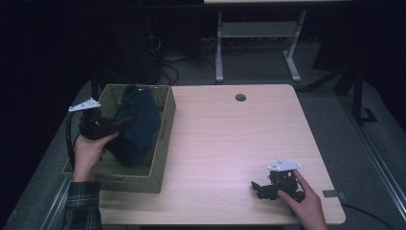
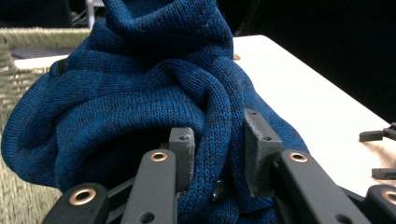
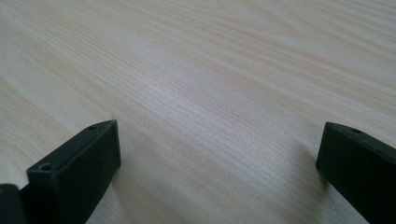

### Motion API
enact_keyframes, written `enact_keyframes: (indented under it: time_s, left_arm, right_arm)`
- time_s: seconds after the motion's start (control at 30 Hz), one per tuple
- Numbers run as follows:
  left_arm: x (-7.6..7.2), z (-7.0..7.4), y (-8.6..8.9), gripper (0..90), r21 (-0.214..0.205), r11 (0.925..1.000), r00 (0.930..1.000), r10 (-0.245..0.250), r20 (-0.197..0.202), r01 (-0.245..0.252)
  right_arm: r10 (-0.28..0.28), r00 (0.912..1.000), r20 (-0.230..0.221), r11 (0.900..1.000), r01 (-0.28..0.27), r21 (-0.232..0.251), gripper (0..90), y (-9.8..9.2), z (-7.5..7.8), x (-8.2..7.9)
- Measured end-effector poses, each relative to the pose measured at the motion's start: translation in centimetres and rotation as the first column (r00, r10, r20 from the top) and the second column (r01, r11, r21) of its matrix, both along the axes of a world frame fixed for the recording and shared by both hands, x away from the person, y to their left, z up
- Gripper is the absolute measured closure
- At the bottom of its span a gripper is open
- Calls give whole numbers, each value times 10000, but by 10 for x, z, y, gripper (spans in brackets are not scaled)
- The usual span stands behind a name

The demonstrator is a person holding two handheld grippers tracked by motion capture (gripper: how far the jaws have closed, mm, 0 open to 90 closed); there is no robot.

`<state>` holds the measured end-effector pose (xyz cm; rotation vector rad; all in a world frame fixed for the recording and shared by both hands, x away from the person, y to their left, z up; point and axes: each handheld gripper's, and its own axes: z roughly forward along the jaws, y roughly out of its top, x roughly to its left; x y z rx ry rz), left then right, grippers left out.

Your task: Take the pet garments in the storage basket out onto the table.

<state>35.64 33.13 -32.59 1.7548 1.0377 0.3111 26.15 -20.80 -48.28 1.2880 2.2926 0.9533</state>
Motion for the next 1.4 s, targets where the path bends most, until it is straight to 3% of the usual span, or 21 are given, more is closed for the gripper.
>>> enact_keyframes:
  time_s: [0.23, 0.6, 1.03, 1.4]
  left_arm:
    - [-7, 13, -4, 683, -161, 9995, 9976, -246, 640, 257]
    - [-16, 31, -16, 686, -361, 9959, 9891, -774, 1249, 825]
    - [-24, 49, -45, 687, -538, 9823, 9684, -1667, 1854, 1794]
    - [-18, 56, -77, 689, -630, 9656, 9499, -2346, 2065, 2522]
  right_arm:
    - [-5, 10000, -5, 10000, 5, 5, 0, 0, 0, 0]
    - [-9, 10000, -8, 10000, 9, 8, 0, 0, 0, 0]
    - [-19, 10000, -14, 10000, 19, 8, 0, 0, 0, 0]
    - [-21, 10000, -15, 10000, 21, 9, 0, 0, 0, 0]
